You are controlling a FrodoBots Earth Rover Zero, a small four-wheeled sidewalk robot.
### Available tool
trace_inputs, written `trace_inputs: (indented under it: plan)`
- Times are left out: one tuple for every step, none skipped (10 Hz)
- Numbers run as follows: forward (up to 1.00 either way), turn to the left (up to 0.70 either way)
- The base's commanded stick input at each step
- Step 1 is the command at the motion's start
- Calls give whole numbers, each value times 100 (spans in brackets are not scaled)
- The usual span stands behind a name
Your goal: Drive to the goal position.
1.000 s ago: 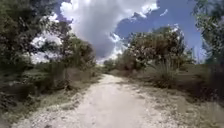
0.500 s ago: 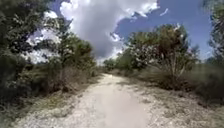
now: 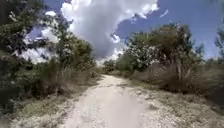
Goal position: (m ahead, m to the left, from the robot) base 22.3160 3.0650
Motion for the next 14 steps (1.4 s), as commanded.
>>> trace_inputs:
  plan:
    - [50, 50]
    - [50, 34]
    - [50, 0]
    - [50, 0]
    - [50, 0]
    - [50, 0]
    - [50, 0]
    - [50, 0]
    - [50, 0]
    - [50, 0]
    - [50, 0]
    - [50, 0]
    - [50, 0]
    - [50, 0]
